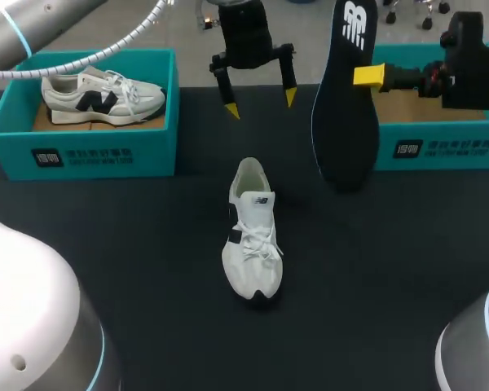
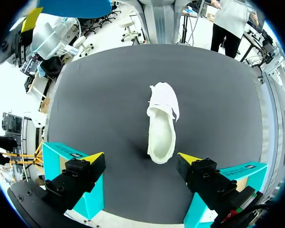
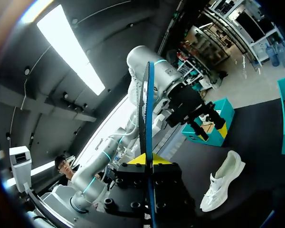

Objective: Take the shoe out of the shoebox, open the shoe tongue, remove and reinsert the insole, then place the shoe into the shoebox

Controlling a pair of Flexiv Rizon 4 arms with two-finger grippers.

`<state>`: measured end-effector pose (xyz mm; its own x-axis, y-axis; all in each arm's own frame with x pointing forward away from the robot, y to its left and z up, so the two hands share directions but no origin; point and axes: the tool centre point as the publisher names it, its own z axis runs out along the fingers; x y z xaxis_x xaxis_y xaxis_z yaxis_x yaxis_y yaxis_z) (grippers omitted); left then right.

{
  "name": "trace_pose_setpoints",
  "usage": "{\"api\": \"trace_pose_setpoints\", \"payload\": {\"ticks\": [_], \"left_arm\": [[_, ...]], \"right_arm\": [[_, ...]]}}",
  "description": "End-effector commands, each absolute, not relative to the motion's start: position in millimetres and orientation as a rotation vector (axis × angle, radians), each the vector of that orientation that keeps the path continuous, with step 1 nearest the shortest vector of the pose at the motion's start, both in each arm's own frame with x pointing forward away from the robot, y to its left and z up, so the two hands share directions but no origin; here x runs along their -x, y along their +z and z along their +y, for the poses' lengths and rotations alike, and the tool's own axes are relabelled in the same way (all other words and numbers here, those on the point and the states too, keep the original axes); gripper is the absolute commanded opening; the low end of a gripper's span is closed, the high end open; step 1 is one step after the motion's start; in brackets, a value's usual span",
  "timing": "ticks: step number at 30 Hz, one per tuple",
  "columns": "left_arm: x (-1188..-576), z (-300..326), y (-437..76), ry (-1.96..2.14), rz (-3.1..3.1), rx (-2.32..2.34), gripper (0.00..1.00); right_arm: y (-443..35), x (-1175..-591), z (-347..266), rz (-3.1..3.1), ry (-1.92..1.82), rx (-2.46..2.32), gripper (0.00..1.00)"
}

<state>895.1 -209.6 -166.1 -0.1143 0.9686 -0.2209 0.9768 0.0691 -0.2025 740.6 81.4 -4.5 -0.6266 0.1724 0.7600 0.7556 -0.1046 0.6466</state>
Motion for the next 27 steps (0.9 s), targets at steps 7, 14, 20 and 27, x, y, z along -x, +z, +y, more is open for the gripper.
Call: {"api": "trace_pose_setpoints", "payload": {"ticks": [7,14,20,27], "left_arm": [[-886,-200,-123,-0.772,1.932,-1.741,1.00],[-884,-204,-97,-0.856,1.813,-1.714,1.00],[-880,-204,-78,-0.907,1.703,-1.651,1.00],[-869,-206,-55,-0.956,1.555,-1.573,1.00]], "right_arm": [[14,-809,67,-1.645,-1.618,1.055,0.00],[9,-829,60,-1.584,-1.535,1.102,0.00],[8,-831,57,-1.525,-1.475,1.140,0.00],[2,-837,52,-1.470,-1.420,1.185,0.00]]}}
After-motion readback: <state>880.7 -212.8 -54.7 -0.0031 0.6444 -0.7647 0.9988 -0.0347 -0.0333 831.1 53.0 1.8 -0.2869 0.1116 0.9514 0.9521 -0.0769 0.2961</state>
